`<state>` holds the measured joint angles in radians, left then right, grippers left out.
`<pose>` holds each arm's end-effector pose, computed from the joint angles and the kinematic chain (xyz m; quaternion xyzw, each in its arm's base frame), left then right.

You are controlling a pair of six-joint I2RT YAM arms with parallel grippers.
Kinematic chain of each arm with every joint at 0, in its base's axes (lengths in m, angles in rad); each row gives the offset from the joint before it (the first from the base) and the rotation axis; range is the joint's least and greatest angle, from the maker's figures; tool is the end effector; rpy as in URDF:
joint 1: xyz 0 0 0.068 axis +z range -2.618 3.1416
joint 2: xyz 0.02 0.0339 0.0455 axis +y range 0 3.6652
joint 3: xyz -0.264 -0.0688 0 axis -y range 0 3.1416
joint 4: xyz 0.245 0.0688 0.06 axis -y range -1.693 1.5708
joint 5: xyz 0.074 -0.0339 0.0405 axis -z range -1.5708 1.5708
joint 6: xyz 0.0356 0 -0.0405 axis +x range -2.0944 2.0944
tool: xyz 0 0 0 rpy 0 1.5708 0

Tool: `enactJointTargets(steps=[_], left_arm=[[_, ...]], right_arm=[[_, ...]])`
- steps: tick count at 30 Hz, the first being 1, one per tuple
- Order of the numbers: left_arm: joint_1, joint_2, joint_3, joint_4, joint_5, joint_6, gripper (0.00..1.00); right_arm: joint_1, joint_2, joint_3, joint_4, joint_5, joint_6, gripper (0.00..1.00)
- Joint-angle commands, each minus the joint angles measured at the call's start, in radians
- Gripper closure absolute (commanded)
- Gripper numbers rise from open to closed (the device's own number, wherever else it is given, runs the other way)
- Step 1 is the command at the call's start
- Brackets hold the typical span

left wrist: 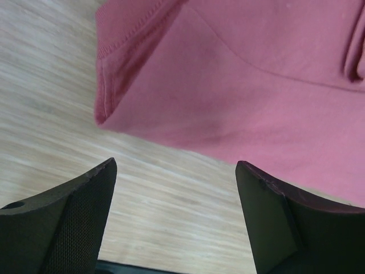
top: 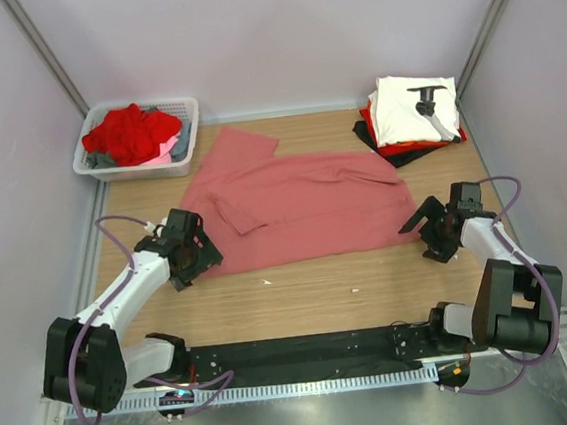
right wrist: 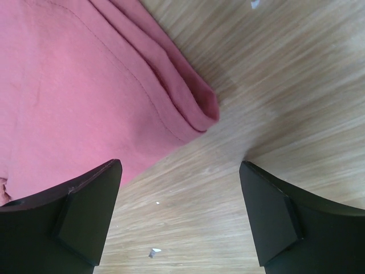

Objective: Fold and stack the t-shirts
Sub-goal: Fold the tshirt

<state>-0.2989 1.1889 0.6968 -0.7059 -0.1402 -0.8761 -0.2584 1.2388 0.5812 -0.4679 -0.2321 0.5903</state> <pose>0.1980 -0.0558 0.1939 -0.2914 0.9360 -0.0452 0.1920 0.2064 -0.0461 0.1628 0.3756 0.8934 0.1476 0.1977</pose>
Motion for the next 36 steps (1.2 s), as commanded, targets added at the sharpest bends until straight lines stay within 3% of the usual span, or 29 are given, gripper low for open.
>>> enactJointTargets(steps=[1,6,8,11,12,14,15,17,19,25,31,36], left_arm=[[0.0,0.003,-0.019,0.12,-0.101,-0.055,0.14],[0.004,0.07,-0.034,0.169,-0.162,-0.057,0.17],[0.007,0.093,-0.039,0.19,-0.167,-0.055,0.22],[0.007,0.115,-0.033,0.22,-0.168,-0.028,0.39],[0.006,0.12,-0.028,0.223,-0.168,-0.015,0.51],[0.006,0.12,-0.025,0.227,-0.173,0.009,0.67],[0.006,0.106,-0.025,0.223,-0.167,0.018,0.85],[0.006,0.077,-0.028,0.208,-0.161,0.017,0.99],[0.006,0.0,-0.034,0.157,-0.164,0.006,1.0],[0.006,-0.248,-0.042,-0.004,-0.162,-0.03,1.0],[-0.02,-0.42,-0.054,-0.148,-0.075,-0.138,1.0],[-0.049,-0.526,-0.017,-0.244,-0.059,-0.196,0.99]], right_arm=[[-0.01,0.037,0.003,0.08,-0.01,0.006,0.1],[-0.03,0.096,-0.023,0.132,-0.006,0.006,0.17],[-0.031,0.114,-0.03,0.175,-0.015,0.011,0.29],[-0.031,0.152,-0.037,0.21,-0.026,0.014,0.48],[-0.031,0.16,-0.04,0.221,-0.029,0.013,0.52],[-0.031,0.156,-0.05,0.238,-0.03,0.011,0.71],[-0.031,0.14,-0.056,0.232,-0.029,0.017,0.85],[-0.033,0.113,-0.061,0.216,-0.029,0.023,0.93],[-0.031,0.05,-0.066,0.172,-0.018,0.029,0.99],[-0.039,-0.149,-0.029,-0.044,0.097,0.058,0.99],[-0.039,-0.341,-0.04,-0.155,0.005,0.169,0.99],[-0.039,-0.45,-0.012,-0.296,0.051,0.132,0.96]])
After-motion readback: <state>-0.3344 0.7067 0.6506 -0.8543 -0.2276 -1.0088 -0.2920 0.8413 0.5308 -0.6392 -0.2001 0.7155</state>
